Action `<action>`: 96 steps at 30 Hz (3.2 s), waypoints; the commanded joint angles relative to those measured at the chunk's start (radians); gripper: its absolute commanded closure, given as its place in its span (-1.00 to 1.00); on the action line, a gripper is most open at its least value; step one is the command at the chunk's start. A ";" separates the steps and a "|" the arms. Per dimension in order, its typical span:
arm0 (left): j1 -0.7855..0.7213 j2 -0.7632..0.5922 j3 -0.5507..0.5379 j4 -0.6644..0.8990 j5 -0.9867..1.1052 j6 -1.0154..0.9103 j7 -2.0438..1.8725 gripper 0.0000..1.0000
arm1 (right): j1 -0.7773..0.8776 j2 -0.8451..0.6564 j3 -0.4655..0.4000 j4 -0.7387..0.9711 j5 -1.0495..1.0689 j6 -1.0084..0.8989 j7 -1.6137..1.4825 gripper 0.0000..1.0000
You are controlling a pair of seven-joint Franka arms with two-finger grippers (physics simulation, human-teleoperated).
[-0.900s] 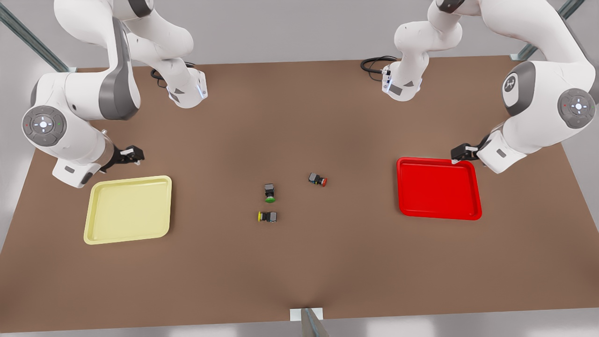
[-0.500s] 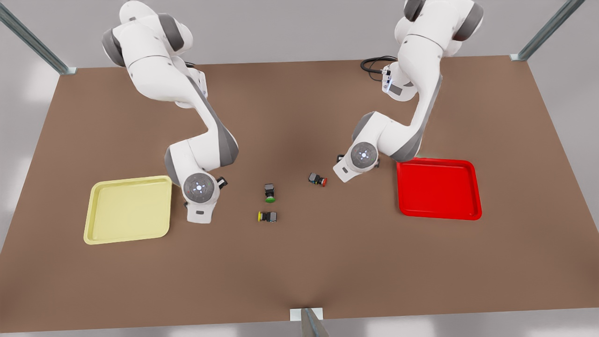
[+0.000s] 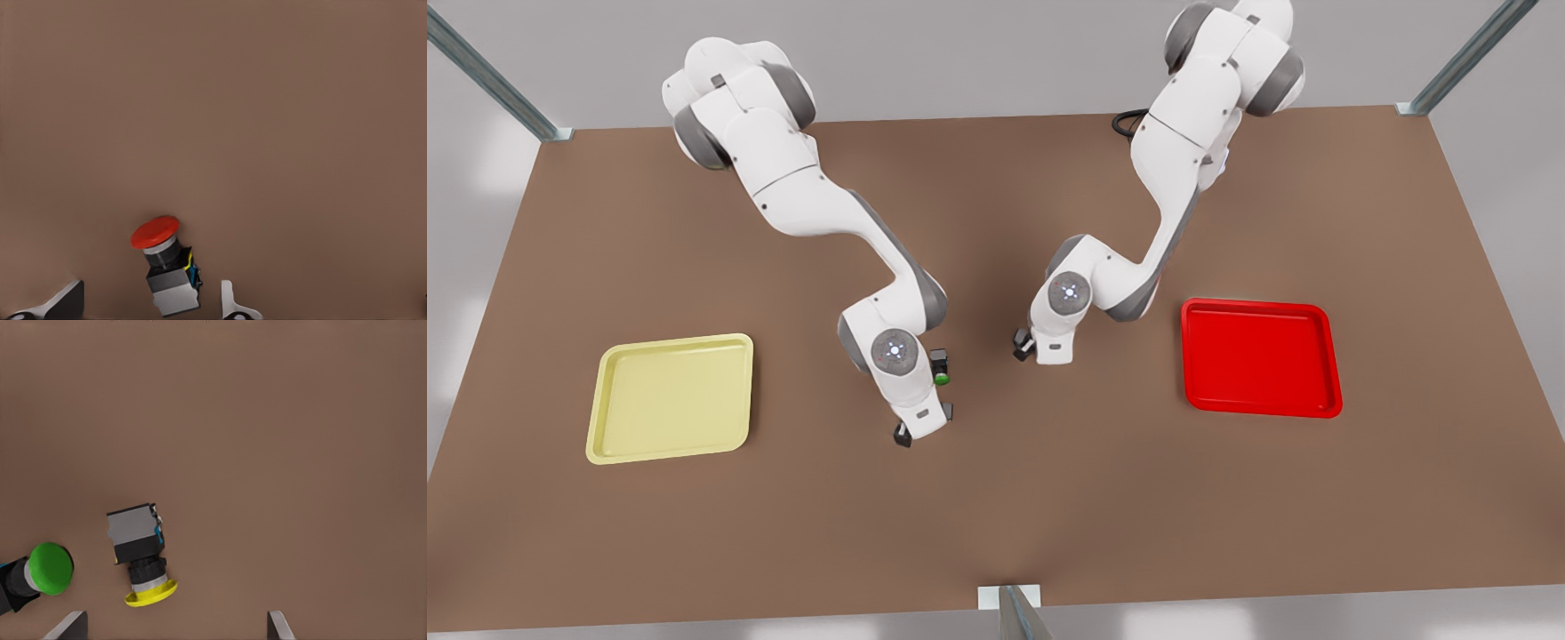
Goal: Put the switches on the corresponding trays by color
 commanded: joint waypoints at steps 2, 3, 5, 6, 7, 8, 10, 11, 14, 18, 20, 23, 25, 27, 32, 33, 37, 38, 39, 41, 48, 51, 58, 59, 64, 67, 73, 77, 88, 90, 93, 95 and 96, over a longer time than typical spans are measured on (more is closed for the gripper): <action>-0.005 0.020 0.000 0.001 0.055 0.127 -1.046 -1.00 | 0.020 0.038 0.002 -0.004 0.031 0.130 -0.656 -1.00; -0.005 0.024 0.000 0.001 0.069 0.138 -1.044 -1.00 | 0.028 0.050 0.008 -0.013 0.048 0.132 -0.658 -1.00; -0.008 0.033 0.000 0.001 0.072 0.138 -1.043 -1.00 | 0.032 0.062 0.009 -0.015 0.062 0.132 -0.658 -1.00; -0.008 0.033 0.000 0.001 0.073 0.138 -1.043 -1.00 | 0.031 0.064 0.009 -0.015 0.066 0.132 -0.658 -1.00; -0.006 0.044 0.000 0.001 0.086 0.138 -1.043 -1.00 | 0.029 0.064 0.009 -0.028 0.068 0.132 -0.658 -1.00; -0.006 0.055 0.000 0.026 0.086 0.138 -1.043 -1.00 | 0.028 0.062 0.009 -0.042 0.069 0.132 -0.658 -1.00; -0.008 0.070 0.000 0.046 0.086 0.138 -0.972 -1.00 | 0.026 0.062 0.009 -0.051 0.069 0.130 -0.656 -1.00; -0.009 0.073 -0.001 0.046 0.086 0.136 -0.905 -1.00 | 0.026 0.062 0.009 -0.051 0.069 0.130 -0.656 -1.00; -0.011 0.089 -0.001 0.041 0.086 0.127 -0.714 -1.00 | 0.025 0.065 0.009 -0.064 0.079 0.130 -0.655 -1.00; -0.013 0.096 -0.008 0.041 0.086 0.099 -0.541 -1.00 | 0.026 0.088 0.009 -0.064 0.080 0.130 -0.645 -1.00; -0.014 0.096 -0.009 0.041 0.086 0.084 -0.480 -1.00 | 0.025 0.096 0.009 -0.062 0.080 0.130 -0.644 -1.00; -0.011 0.098 -0.021 0.035 0.086 0.081 -0.406 -1.00 | 0.025 0.107 0.009 -0.058 0.082 0.130 -0.644 -1.00; -0.011 0.098 -0.021 0.036 0.083 0.087 -0.406 -1.00 | 0.025 0.110 0.009 -0.058 0.082 0.130 -0.642 -1.00; -0.011 0.099 -0.024 0.036 0.081 0.092 -0.406 -1.00 | 0.023 0.110 0.009 -0.056 0.082 0.130 -0.642 -1.00; -0.011 0.110 -0.026 0.041 0.081 0.093 -0.406 -1.00 | 0.022 0.108 0.008 -0.051 0.082 0.129 -0.647 -0.53; -0.011 0.112 -0.026 0.041 0.083 0.093 -0.406 -1.00 | 0.022 0.107 0.008 -0.050 0.082 0.129 -0.647 -0.49; -0.012 0.122 -0.035 0.043 0.081 0.093 -0.403 -1.00 | 0.022 0.104 0.008 -0.047 0.082 0.123 -0.650 -0.28; -0.011 0.124 -0.035 0.043 0.083 0.093 -0.403 -1.00 | 0.022 0.104 0.008 -0.047 0.080 0.121 -0.652 -0.17; -0.013 0.124 -0.035 0.043 0.083 0.093 -0.403 -1.00 | 0.022 0.104 0.008 -0.047 0.080 0.123 -0.652 -0.07; -0.013 0.124 -0.035 0.043 0.081 0.093 -0.403 -0.06 | 0.022 0.102 0.006 -0.047 0.080 0.123 -0.652 0.04; -0.008 0.113 -0.035 0.043 0.081 0.081 -0.400 0.17 | 0.014 0.102 0.006 -0.045 0.082 0.121 -0.652 0.27; -0.006 0.023 0.014 0.044 0.158 -0.146 -0.414 0.16 | 0.012 0.101 0.003 -0.045 0.082 0.117 -0.649 0.28; 0.331 -0.089 0.107 0.023 0.293 -0.241 -0.242 0.15 | -0.041 0.056 0.000 -0.004 0.079 -0.021 -0.652 0.28; 0.362 -0.089 0.107 0.010 0.294 -0.241 -0.205 0.15 | -0.069 0.033 0.000 -0.009 0.071 -0.064 -0.659 0.28; 0.448 -0.123 0.111 -0.065 0.351 -0.316 -0.102 0.15 | -0.270 -0.013 -0.081 -0.041 0.069 -0.187 -0.837 0.28; 0.478 -0.121 0.109 -0.082 0.380 -0.307 -0.096 0.06 | -0.343 -0.071 -0.167 -0.153 0.079 -0.186 -1.040 0.28; 0.478 -0.120 0.104 -0.086 0.382 -0.303 -0.110 -1.00 | -0.406 -0.175 -0.325 -0.496 0.115 0.040 -1.305 0.28; 0.478 -0.172 0.055 0.028 0.267 -0.468 0.064 -1.00 | -0.423 -0.154 -0.334 -0.486 0.154 0.089 -1.342 -1.00; 0.394 -0.445 0.121 0.425 0.057 -0.910 1.419 -1.00 | -0.399 -0.166 -0.331 -0.056 0.163 -0.475 -1.008 -1.00; 0.397 -0.433 0.127 0.438 0.029 -0.930 1.390 -1.00 | -0.336 -0.165 -0.325 0.019 0.161 -0.638 -0.325 -1.00; 0.399 -0.404 0.126 0.474 0.017 -0.945 1.317 -1.00 | -0.296 -0.220 -0.302 0.272 0.142 -1.018 0.674 -1.00; 0.405 -0.404 0.126 0.474 0.017 -0.945 1.317 -1.00 | -0.325 -0.430 -0.259 0.214 0.099 -1.028 0.677 -1.00; 0.403 -0.401 0.127 0.474 0.020 -0.944 1.318 -1.00 | -0.328 -0.447 -0.253 0.215 0.085 -1.057 0.684 -1.00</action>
